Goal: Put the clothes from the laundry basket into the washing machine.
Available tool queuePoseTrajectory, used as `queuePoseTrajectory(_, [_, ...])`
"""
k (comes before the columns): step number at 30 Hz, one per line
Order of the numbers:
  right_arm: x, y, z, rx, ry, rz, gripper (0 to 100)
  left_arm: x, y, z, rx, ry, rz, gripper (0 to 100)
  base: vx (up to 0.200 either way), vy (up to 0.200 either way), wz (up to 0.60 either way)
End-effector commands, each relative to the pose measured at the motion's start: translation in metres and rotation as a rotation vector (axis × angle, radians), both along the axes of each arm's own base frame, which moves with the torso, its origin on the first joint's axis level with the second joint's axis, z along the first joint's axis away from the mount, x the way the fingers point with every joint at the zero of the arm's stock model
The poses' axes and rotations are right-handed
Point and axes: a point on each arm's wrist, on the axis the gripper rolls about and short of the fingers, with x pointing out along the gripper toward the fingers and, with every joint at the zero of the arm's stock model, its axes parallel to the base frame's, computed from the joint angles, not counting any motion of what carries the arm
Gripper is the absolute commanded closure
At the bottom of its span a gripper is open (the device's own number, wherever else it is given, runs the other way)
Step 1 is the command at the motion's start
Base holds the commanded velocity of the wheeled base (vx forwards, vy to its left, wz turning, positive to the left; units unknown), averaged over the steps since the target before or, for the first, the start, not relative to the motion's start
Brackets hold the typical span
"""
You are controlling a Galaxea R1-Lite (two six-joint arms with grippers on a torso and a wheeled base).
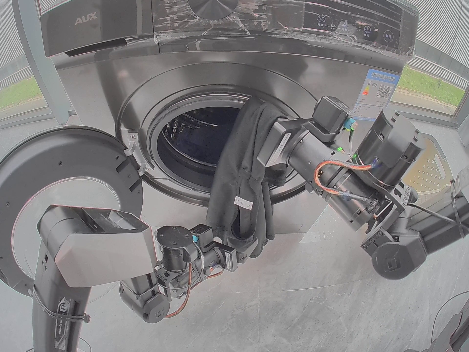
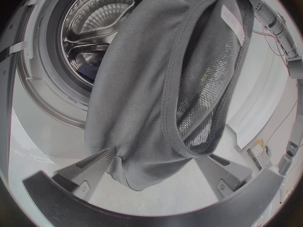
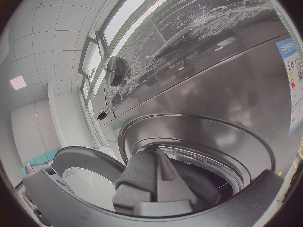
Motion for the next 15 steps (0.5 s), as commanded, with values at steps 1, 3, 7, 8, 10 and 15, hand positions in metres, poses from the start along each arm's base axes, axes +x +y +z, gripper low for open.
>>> queuePoseTrajectory(1, [0.0,0.0,0.0,0.0,0.0,0.001,100,0.004,-0.001,-0.001,-0.006,-0.009,0.013,100,0.0,0.0,0.0])
queuePoseTrajectory(3, [0.0,-0.001,0.0,0.001,0.001,-0.002,100,0.005,-0.001,0.001,-0.009,-0.014,0.016,100,0.0,0.0,0.0])
queuePoseTrajectory(7, [0.002,-0.005,0.0,0.012,0.005,-0.016,100,0.005,0.0,0.012,-0.027,-0.042,0.03,100,0.0,0.0,0.0])
queuePoseTrajectory(8, [0.003,-0.007,0.0,0.014,0.007,-0.022,100,0.004,0.001,0.024,-0.044,-0.063,0.033,100,0.0,0.0,0.0])
queuePoseTrajectory(10, [0.005,-0.01,0.0,0.013,0.008,-0.032,100,0.002,0.004,0.037,-0.06,-0.087,0.035,100,0.0,0.0,0.0])
queuePoseTrajectory(15, [0.013,-0.03,-0.006,-0.005,0.026,-0.09,100,-0.038,0.027,0.081,-0.078,-0.118,0.016,100,0.0,0.0,0.0])
